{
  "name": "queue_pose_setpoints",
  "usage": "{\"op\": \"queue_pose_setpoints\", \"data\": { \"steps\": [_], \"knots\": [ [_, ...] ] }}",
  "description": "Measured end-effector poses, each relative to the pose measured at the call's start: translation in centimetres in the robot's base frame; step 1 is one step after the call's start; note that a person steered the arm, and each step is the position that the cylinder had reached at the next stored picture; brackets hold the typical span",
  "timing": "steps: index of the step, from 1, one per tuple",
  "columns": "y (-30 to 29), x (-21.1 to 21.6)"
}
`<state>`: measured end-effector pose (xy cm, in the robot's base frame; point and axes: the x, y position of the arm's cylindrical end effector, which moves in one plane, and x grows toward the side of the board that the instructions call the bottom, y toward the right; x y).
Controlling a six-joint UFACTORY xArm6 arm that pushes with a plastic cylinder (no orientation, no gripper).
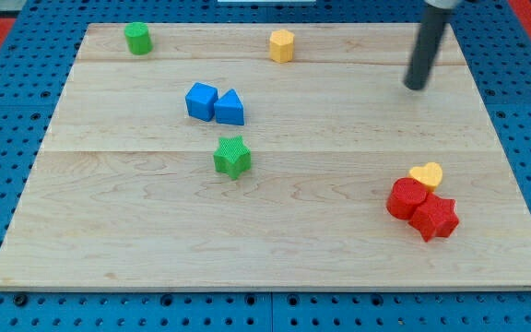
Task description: Place the red star right to the blue triangle
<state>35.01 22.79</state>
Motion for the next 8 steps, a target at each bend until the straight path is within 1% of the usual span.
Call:
{"op": "queue_pose_setpoints", "data": {
  "steps": [1,2,3,5,6,7,8],
  "knots": [
    [3.5,7.1],
    [4.4,15.3],
    [-0.7,19.5],
    [-17.3,20.2],
    [-19.3,19.1],
    [-22.7,13.4],
    [-23.6,11.0]
  ]
}}
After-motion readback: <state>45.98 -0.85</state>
